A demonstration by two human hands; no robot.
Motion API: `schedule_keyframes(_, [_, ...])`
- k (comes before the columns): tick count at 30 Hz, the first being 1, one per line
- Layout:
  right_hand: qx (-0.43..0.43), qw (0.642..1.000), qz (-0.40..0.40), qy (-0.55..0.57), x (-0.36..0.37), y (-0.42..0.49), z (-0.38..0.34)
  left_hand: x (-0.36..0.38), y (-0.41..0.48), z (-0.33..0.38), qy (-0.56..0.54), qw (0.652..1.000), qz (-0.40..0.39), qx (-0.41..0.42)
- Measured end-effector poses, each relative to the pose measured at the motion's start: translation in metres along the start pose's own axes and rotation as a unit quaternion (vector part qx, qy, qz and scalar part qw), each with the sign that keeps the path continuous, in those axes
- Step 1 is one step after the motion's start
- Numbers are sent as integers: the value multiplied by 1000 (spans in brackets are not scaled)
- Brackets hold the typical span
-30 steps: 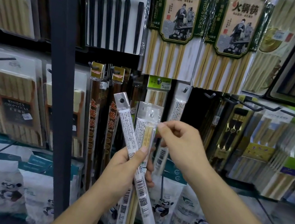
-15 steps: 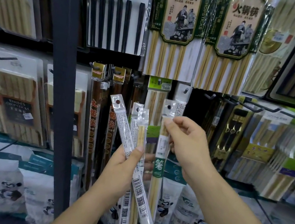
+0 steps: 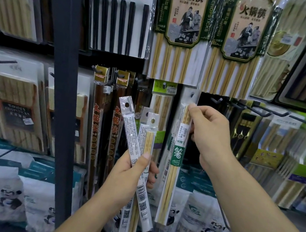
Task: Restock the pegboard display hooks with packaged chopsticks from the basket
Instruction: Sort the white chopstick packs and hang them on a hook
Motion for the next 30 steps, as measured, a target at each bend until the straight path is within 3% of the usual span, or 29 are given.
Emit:
schedule_keyframes(13, [-19,1000,4,-7,3,4,5,0,0,1,-1,1000,-4,0])
schedule_keyframes(23, [-90,987,65,-117,-8,-11,32,-1,-2,4,-23,1000,-8,-9])
schedule_keyframes(25, [-96,989,35,-111,-8,-25,35,-1,-2,4,-19,1000,-15,-10])
schedule_keyframes(30, [-34,985,-168,-32,4,-59,33,3,-4,6,-13,999,-44,16])
Point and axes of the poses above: each hand's wrist, its own y-axis towards the middle knuckle, its own x-axis out of the palm, z = x × y, the point moved 1 cm from there along y, towards the middle knuckle, and after that the axes turned 8 degrees about z, right-handed, at the moved point
